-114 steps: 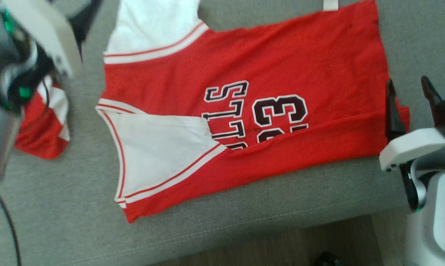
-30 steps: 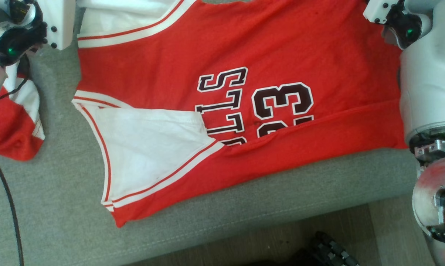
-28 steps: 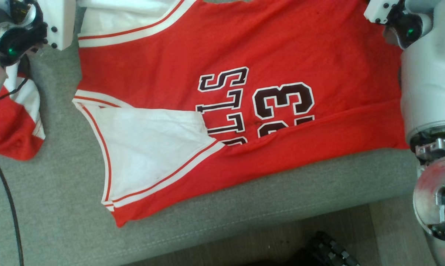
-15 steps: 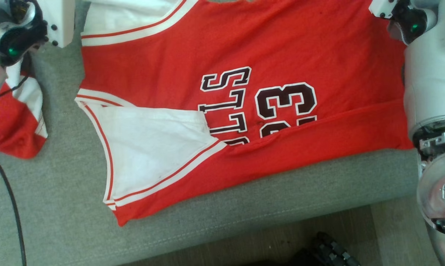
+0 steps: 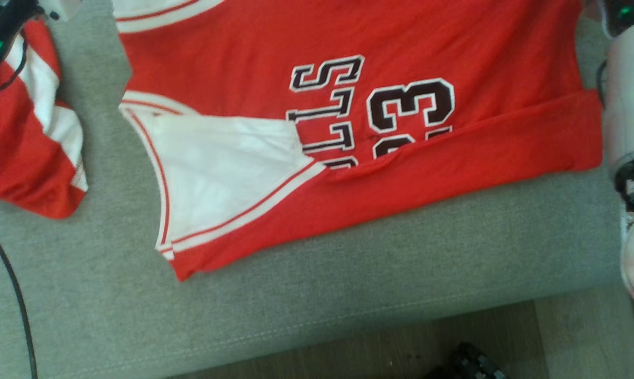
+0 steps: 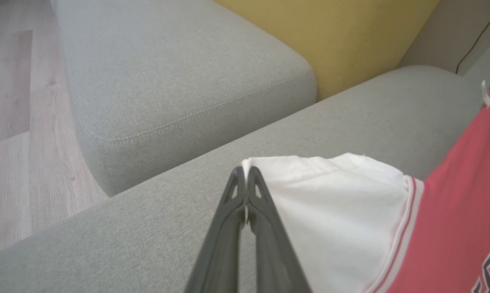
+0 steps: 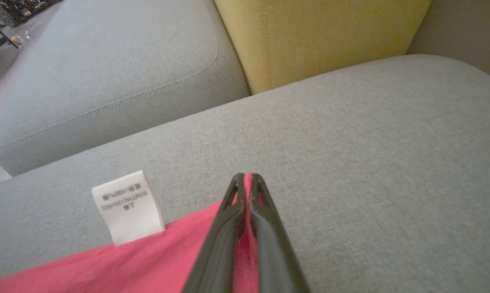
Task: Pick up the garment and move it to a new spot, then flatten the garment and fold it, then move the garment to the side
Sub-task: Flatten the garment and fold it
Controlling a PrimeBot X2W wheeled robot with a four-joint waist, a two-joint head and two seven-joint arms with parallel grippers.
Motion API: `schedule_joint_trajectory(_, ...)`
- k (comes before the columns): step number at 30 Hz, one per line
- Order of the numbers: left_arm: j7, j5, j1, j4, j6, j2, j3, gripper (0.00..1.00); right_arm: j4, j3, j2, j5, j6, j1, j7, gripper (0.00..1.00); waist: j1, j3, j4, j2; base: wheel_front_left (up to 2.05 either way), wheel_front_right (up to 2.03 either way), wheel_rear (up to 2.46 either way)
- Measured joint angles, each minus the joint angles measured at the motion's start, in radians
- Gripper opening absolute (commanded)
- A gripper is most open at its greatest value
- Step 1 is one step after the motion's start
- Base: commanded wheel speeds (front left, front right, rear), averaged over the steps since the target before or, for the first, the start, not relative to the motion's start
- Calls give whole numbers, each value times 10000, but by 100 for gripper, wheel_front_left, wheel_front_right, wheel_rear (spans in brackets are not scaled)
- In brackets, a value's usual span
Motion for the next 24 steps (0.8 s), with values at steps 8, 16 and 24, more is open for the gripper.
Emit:
schedule_joint_trajectory(8, -420, -1547, 753, -1135, 0, 151, -38, 0, 851, 579, -255, 1260, 0, 67, -391, 0, 0, -580, 298, 0, 0, 0, 0)
schedule_joint_trajectory(16, -1041, -2236, 2359, -3068, 4, 1198, -416, 0, 1175, 2171, -855, 2322, 0, 965, -520, 0, 0, -1227, 631, 0, 0, 0, 0)
schedule_joint_trajectory(24, -1331, -2828, 3684, -4840, 196, 2161, -476, 0, 945, 3722, -1603, 3475, 0, 1966, -194, 0, 0, -1616, 751, 0, 0, 0, 0)
